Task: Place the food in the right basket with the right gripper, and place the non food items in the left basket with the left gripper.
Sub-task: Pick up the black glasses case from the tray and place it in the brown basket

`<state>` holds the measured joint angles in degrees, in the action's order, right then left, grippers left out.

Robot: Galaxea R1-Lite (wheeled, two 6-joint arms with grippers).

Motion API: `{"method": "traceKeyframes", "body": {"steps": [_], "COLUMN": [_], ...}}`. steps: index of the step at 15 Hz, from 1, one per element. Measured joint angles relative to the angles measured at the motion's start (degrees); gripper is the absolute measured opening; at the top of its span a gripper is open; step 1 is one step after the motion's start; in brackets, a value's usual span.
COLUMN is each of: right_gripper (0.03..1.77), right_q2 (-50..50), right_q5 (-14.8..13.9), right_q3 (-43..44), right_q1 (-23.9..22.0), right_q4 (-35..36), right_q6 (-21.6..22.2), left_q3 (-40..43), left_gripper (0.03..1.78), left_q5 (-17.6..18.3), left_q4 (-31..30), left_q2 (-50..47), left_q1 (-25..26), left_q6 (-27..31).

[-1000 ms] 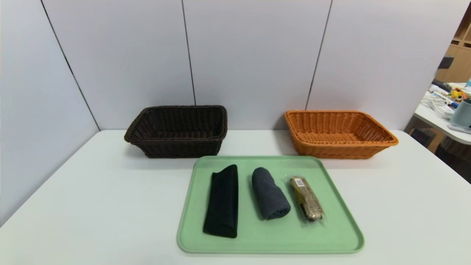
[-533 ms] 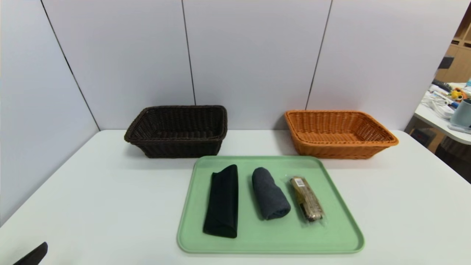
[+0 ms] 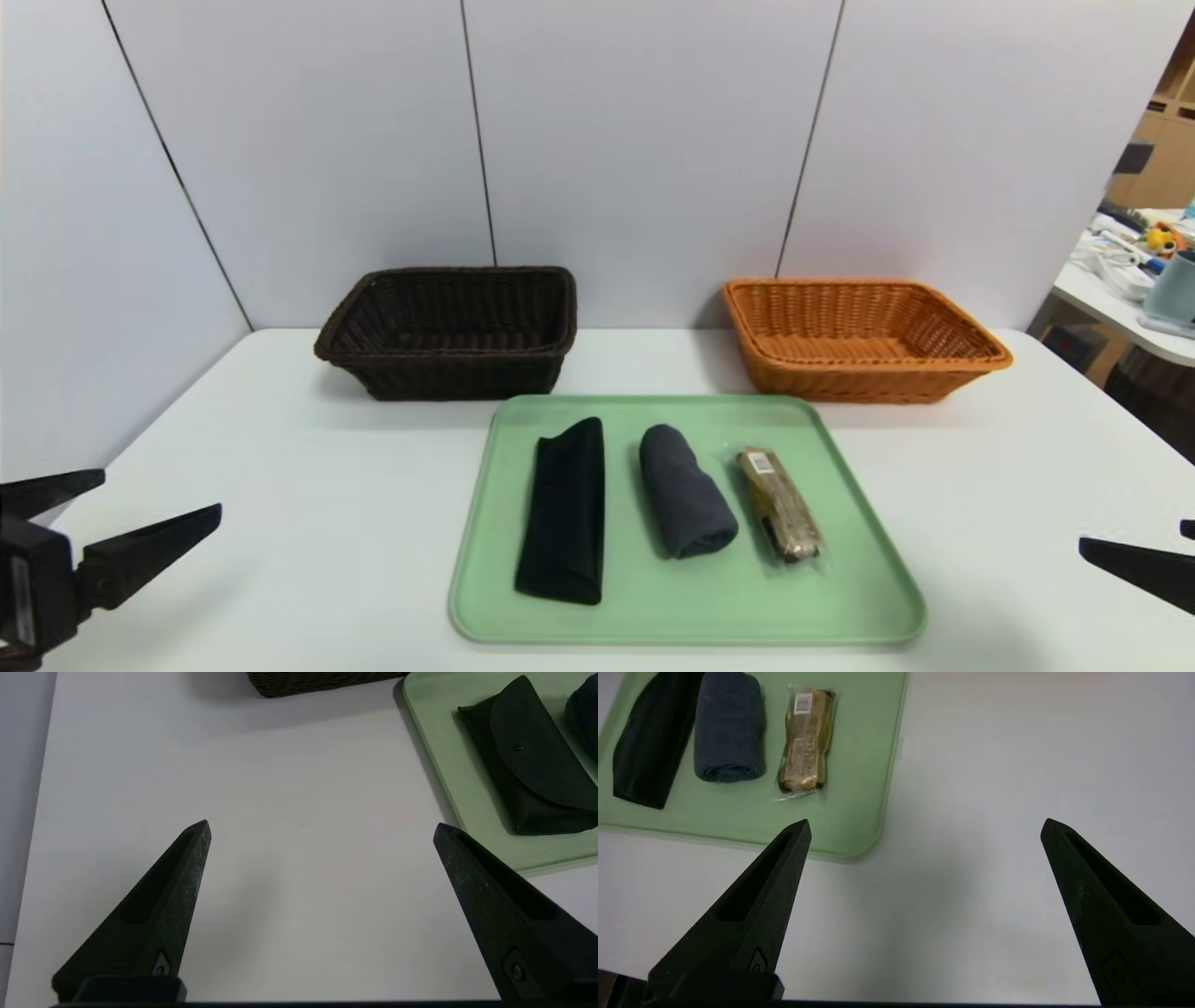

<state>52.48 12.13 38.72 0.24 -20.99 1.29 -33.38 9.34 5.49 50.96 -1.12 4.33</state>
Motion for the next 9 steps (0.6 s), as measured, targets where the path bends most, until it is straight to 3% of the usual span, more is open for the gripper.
{"method": "traceKeyframes", "body": {"steps": [3, 7, 9], "right_gripper": [1.70, 1.70, 1.70], "right_q2": [6.4, 11.4, 13.4], "right_q5": [2.2, 2.1, 2.1], "right_q3": [5.2, 11.4, 13.2], "right_q1": [-0.1, -1.0, -2.0], "right_q4": [-4.3, -13.3, -16.1], "right_q6": [-3.9, -10.9, -11.9], "left_q3": [-3.3, -8.4, -9.4], "left_gripper": [1.69, 1.69, 1.69], "left_q5": [0.3, 3.3, 3.7], "left_q4": [-0.1, -0.5, -0.5], "left_q2": [8.7, 17.2, 18.9], "left_q1": [-0.7, -2.7, -2.9], "left_q6": [3.6, 6.6, 10.2]}}
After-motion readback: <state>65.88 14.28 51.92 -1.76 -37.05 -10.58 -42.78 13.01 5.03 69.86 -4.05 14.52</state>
